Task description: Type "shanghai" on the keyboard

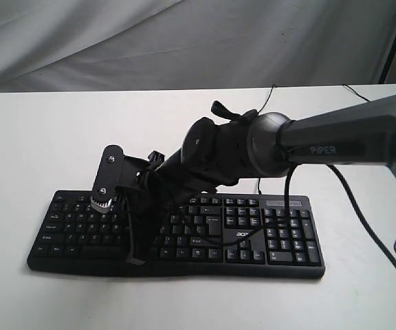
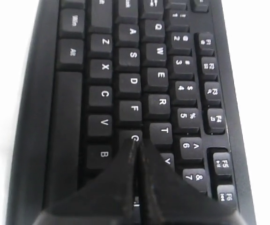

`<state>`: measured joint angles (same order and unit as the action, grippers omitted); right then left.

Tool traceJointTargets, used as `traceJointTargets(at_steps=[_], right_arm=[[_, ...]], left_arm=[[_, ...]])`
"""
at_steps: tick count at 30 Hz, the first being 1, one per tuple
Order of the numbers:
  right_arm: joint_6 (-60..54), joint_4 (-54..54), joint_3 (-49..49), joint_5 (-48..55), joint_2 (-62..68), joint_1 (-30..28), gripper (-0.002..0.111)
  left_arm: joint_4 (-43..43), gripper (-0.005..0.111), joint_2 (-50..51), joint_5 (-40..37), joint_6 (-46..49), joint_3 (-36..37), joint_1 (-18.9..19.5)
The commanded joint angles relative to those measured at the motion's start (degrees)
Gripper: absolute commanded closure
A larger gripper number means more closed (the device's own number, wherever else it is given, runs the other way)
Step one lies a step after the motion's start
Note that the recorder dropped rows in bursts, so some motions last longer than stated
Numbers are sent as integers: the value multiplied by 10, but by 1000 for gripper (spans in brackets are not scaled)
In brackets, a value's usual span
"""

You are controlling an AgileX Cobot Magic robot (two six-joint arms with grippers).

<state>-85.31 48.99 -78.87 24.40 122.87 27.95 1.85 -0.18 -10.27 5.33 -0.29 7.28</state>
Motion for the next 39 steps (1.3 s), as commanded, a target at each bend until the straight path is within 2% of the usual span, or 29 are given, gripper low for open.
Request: traceJointTargets(at_steps=[1,7,15,21,28,39], right_arm=[[3,7,1,5,-7,0,108],[-1,36,-5,-27,-7,31,108],[58,34,-123,-11,32,75,108],[142,-46,-208,21,104,75,108],[181,-105,-210,25,107,72,108],[178,-104,-210,-5,123,71,108]], left_arm=[[0,106,2,3,-2,3,-2],[0,106,2,3,-2,3,-2],[0,106,2,3,-2,3,-2],[0,106,2,3,-2,3,-2],[0,106,2,3,-2,3,-2],[0,106,2,3,-2,3,-2]])
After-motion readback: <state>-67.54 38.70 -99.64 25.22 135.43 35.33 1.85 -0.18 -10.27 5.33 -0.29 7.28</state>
